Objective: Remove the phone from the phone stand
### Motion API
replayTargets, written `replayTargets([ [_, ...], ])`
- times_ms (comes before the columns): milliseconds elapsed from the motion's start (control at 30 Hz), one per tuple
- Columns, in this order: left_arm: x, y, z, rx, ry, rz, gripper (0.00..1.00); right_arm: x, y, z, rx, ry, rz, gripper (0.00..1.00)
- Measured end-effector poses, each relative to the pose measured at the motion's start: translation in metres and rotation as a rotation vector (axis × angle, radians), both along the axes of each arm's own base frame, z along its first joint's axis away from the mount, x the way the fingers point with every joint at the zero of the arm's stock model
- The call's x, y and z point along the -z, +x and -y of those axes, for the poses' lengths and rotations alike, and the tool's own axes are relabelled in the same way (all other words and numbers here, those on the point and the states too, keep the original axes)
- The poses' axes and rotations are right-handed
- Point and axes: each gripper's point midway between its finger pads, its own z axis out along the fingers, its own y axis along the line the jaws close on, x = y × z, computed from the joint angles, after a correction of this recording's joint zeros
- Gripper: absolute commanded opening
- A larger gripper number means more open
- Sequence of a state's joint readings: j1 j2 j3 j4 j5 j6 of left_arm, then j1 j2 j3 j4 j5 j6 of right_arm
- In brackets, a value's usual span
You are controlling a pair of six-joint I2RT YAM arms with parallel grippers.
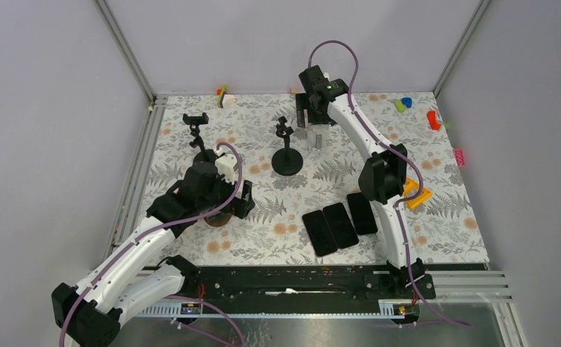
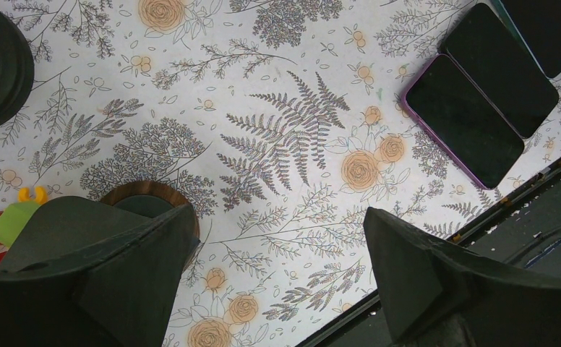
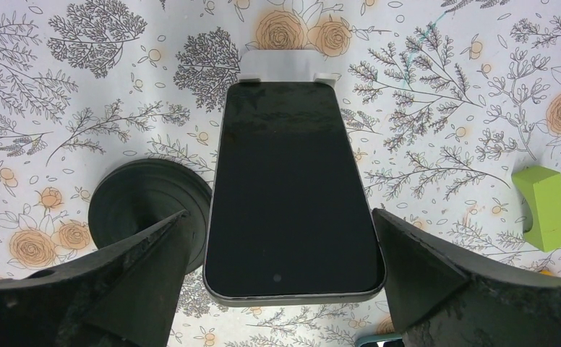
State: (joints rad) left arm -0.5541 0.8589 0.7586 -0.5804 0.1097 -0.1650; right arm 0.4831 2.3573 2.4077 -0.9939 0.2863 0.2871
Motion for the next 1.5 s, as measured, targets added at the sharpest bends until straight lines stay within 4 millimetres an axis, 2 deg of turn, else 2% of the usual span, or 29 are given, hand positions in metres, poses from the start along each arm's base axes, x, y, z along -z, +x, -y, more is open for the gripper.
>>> replayTargets([
  [233,0.000,0.000,0.000,0.000,0.000,0.000,0.99,0.000,0.001,0.002,0.008,0.003,-0.001,0.95],
  [400,0.000,0.000,0.000,0.000,0.000,-0.001,0.99,0.007,0.001,0.005,0.018,0.000,-0.011,0.89],
  [467,0.000,0.000,0.000,0.000,0.000,-0.001,0.99,0.012,0.000,0.007,0.021,-0.005,-0.021,0.83],
  [633,0.001,0.000,0.000,0.001,0.001,-0.002,0.99,0.017,-0.001,0.007,0.024,0.001,-0.032,0.61],
  [767,0.002,0.000,0.000,0.001,0.004,-0.008,0.99,0.017,-0.001,0.007,0.023,0.002,-0.031,0.53],
  [1267,0.004,0.000,0.001,0.005,0.005,-0.014,0.99,0.015,-0.001,0.008,0.001,-0.011,-0.029,0.50],
  [1500,0.004,0.000,0.001,0.005,0.005,-0.015,0.99,0.000,-0.001,0.008,-0.022,-0.006,-0.006,0.45],
])
